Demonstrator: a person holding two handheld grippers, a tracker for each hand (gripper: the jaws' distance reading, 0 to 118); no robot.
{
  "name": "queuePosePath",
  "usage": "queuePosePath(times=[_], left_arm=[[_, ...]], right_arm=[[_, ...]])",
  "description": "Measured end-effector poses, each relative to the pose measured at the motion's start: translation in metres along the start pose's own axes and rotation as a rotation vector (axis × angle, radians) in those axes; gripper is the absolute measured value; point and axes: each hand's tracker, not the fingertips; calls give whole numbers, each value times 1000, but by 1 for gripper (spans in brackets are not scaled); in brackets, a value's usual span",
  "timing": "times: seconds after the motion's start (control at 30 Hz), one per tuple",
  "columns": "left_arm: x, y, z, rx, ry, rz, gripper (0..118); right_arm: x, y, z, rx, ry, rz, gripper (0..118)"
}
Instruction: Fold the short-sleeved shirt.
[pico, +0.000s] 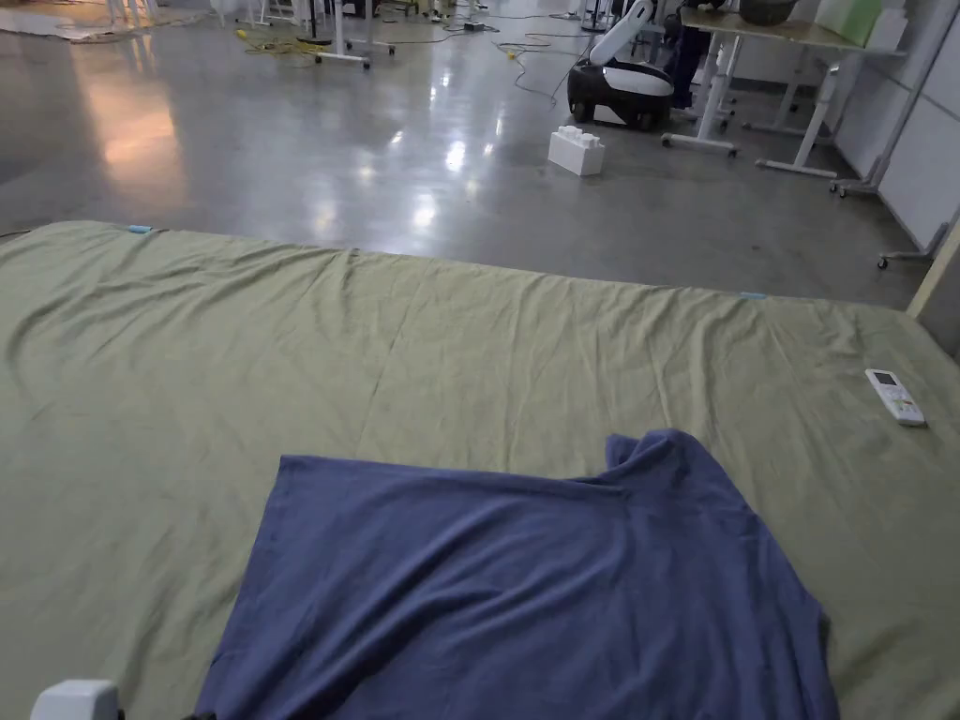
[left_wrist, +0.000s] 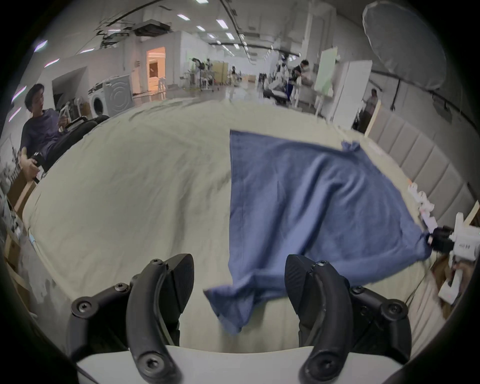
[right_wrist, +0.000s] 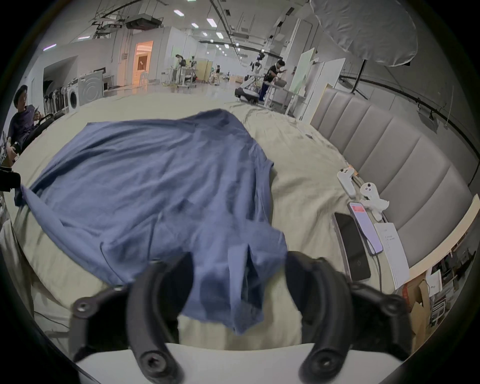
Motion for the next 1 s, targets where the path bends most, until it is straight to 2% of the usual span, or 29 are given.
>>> queuePosePath(times=[0.17, 0.33, 0.4, 0.43, 0.47, 0.5, 0.53, 0.6, 0.7, 0.87, 1.0], left_arm=[[15, 29, 15, 151, -2, -12, 74], [50, 50, 27, 308, 43, -103, 71], [64, 56, 32, 369, 48, -131, 63], [69, 58, 34, 393, 51, -143, 53], [75, 60, 35, 413, 50, -157, 44], [81, 61, 36, 426, 50, -166, 34], [86, 62, 37, 433, 51, -170, 20], [92, 62, 38, 441, 42, -169, 8], [97, 61, 42, 447, 16, -158, 0], [92, 58, 46, 389, 12, -139, 0], [63, 60, 34, 248, 46, -94, 0]], right_arm=[[-9, 37, 19, 208, 21, -50, 82], [-26, 70, 36, 415, -3, -99, 79], [-34, 82, 43, 488, -30, -119, 62], [-37, 88, 46, 528, -29, -113, 47], [-41, 92, 48, 555, -34, -110, 25], [-44, 96, 48, 565, -33, -114, 15], [-46, 99, 50, 575, -26, -116, 12], [-48, 104, 52, 588, 7, -138, 4], [-52, 108, 55, 612, -19, -134, 0], [-49, 108, 54, 598, -9, -139, 0], [-46, 105, 46, 560, -2, -144, 0]])
